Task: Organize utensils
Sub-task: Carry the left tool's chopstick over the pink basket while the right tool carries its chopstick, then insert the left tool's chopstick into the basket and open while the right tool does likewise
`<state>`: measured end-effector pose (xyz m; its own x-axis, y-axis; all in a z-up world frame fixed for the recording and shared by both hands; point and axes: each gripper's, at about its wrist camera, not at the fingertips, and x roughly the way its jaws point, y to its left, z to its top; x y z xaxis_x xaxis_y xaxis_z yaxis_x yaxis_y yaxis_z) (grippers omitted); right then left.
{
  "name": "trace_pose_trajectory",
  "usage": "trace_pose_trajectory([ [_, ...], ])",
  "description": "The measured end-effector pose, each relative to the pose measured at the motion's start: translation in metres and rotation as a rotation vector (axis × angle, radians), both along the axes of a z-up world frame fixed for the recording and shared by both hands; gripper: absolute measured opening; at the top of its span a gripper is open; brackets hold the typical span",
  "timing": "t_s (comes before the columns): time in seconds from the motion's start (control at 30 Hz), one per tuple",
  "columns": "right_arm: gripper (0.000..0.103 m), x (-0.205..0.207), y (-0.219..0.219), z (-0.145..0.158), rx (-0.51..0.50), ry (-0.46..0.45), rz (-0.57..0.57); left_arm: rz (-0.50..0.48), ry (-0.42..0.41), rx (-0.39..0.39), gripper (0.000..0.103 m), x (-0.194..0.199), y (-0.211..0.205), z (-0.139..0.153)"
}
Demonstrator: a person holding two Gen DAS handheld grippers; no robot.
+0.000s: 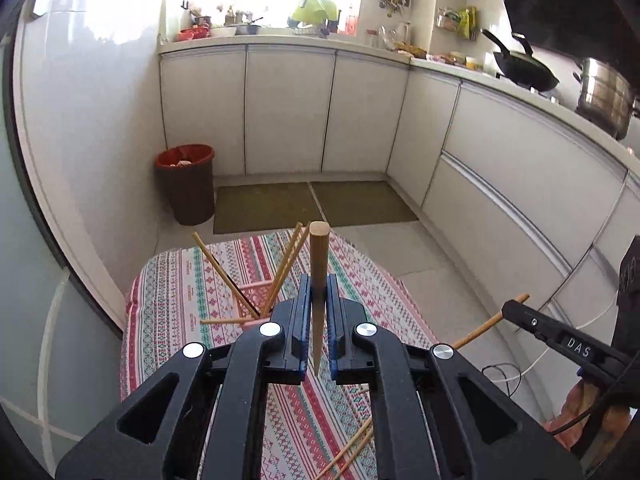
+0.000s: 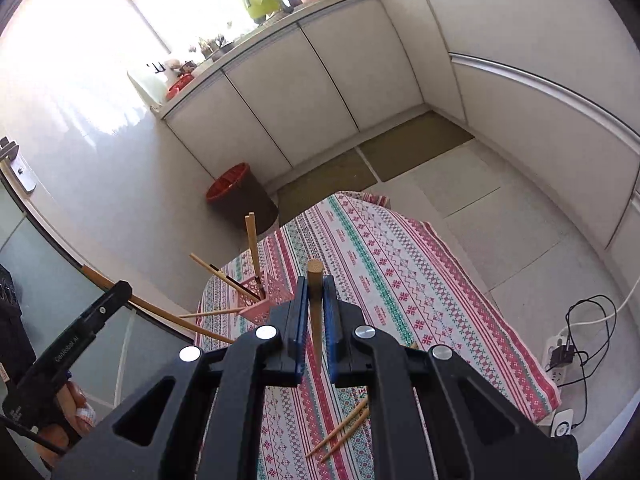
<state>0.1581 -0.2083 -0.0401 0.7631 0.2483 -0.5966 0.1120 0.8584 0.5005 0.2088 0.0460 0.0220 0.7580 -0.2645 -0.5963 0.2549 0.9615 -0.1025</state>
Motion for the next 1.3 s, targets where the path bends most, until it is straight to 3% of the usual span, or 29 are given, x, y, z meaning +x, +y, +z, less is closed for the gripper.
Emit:
trace_pose_trajectory([
  [0.27,0.008,0.011,-0.007,0.007,0.026,-0.016,0.003,0.139,-0.063,-0.008,0.007,0.043,0.02,0.032],
  [0.5,0.008,0.022,-0.011,-0.005,0.03,0.022,0.0,0.229,-0.01,0.001,0.007,0.093,0.028,0.0],
  [0.63,0.008,0.026,-0.009,-0.007,0.022,0.032,-0.002,0.24,0.082,0.005,0.009,0.114,0.029,-0.032],
  [0.73,0.008,0.028,-0.005,-0.004,0.013,0.031,0.003,0.261,0.124,-0.03,0.016,0.11,0.038,-0.047],
  [0.9,0.008,0.031,0.009,0.008,0.015,0.015,0.034,0.33,0.113,-0.131,0.026,0.083,0.066,-0.044],
  [1.07,0.008,0.035,0.029,0.034,0.024,-0.036,0.08,0.394,0.15,-0.233,0.029,0.054,0.099,-0.055],
  [1.3,0.008,0.055,0.064,0.085,-0.013,-0.16,0.095,0.433,0.229,-0.269,0.03,0.046,0.126,-0.083],
])
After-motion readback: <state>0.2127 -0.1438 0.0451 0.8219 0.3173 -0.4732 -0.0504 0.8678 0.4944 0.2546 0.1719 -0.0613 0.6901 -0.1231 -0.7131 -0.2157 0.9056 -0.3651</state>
